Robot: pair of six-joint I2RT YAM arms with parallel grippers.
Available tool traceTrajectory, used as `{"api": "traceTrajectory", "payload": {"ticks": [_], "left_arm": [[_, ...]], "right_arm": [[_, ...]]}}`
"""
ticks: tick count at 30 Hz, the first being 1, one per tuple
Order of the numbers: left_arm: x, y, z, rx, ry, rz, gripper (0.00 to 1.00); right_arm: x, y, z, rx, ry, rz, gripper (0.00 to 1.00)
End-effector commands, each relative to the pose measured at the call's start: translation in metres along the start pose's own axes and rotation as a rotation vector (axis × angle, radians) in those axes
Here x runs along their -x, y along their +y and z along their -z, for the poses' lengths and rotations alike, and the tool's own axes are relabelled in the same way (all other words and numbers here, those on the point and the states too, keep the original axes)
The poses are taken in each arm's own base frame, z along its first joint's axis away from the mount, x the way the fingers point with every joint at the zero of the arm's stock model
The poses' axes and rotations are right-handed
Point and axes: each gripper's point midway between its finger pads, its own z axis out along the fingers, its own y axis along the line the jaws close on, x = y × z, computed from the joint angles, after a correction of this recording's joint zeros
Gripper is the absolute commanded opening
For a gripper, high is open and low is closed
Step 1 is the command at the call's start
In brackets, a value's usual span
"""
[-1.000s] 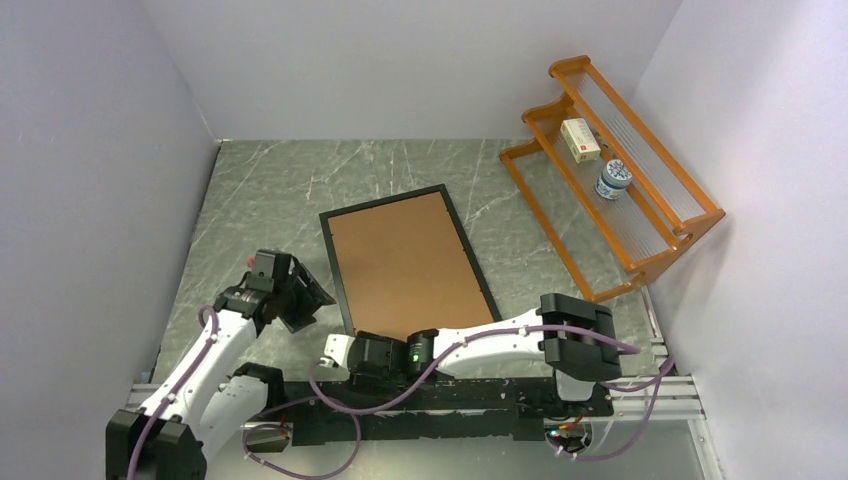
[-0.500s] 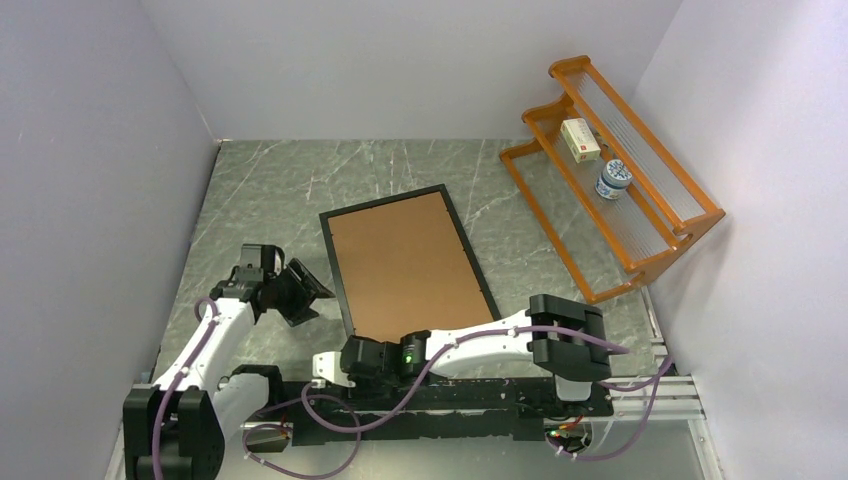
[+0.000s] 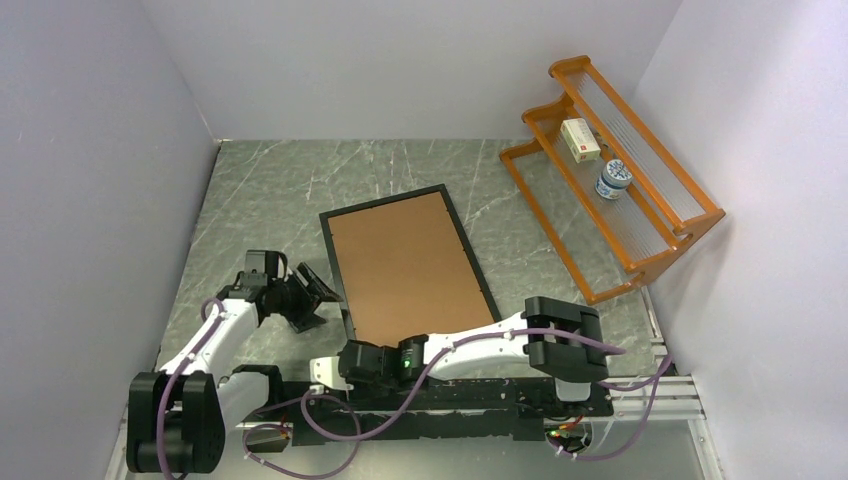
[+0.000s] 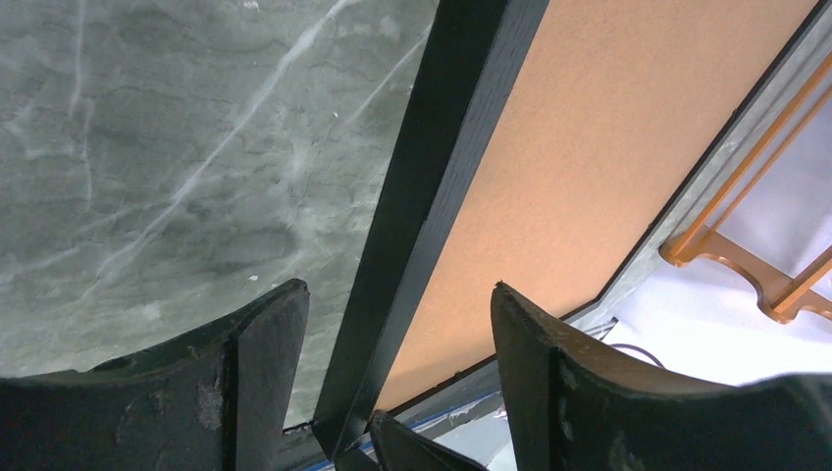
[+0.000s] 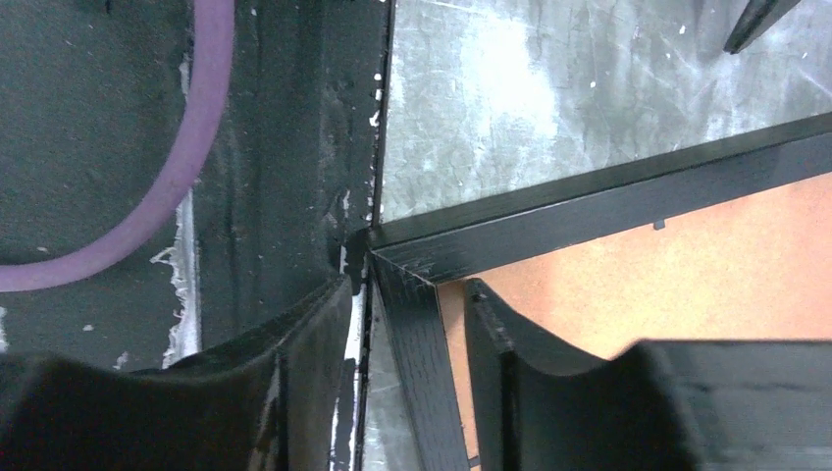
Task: Put the photo into the frame
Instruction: Turn over the photo frame at the center of the board.
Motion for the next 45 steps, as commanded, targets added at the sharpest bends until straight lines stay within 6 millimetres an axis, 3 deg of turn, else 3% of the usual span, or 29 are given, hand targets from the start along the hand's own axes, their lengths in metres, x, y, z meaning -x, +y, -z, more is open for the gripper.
{"api": "traceTrajectory", "payload": {"ticks": [1,3,7,13,16,18,27,38,45], "left_arm": [[0.000,-0.008,-0.003,-0.059,0.008,-0.005,0.74],[0.000,-0.008,-0.004,-0.063,0.011,-0.004,0.74],[0.000,-0.008,-0.005,-0.061,0.014,-0.003,0.74],[-0.002,-0.006,-0.005,-0.064,0.016,-0.008,0.74],[-0.007,-0.007,-0.007,-0.092,0.033,-0.005,0.75],[-0.010,-0.007,-0.010,-0.112,0.045,-0.005,0.75],[-0.024,-0.008,-0.017,-0.211,0.097,-0.026,0.78],[-0.042,0.000,-0.027,-0.193,0.147,-0.063,0.81],[-0.052,-0.023,-0.033,-0.309,0.170,-0.053,0.76]], "right_arm": [[-0.007,-0.009,-0.003,-0.057,0.003,0.015,0.55],[-0.008,-0.011,0.000,-0.072,-0.007,0.011,0.62],[-0.010,-0.007,-0.003,-0.055,-0.001,0.001,0.61],[-0.013,-0.006,0.000,-0.053,0.022,-0.003,0.31],[-0.006,-0.010,0.006,-0.076,0.004,-0.016,0.09],[0.000,-0.013,0.011,-0.088,-0.016,-0.026,0.04],[0.029,-0.034,0.032,-0.152,-0.124,-0.066,0.00],[0.047,-0.051,0.053,-0.168,-0.205,-0.115,0.00],[0.049,-0.055,0.053,-0.170,-0.213,-0.124,0.00]]}}
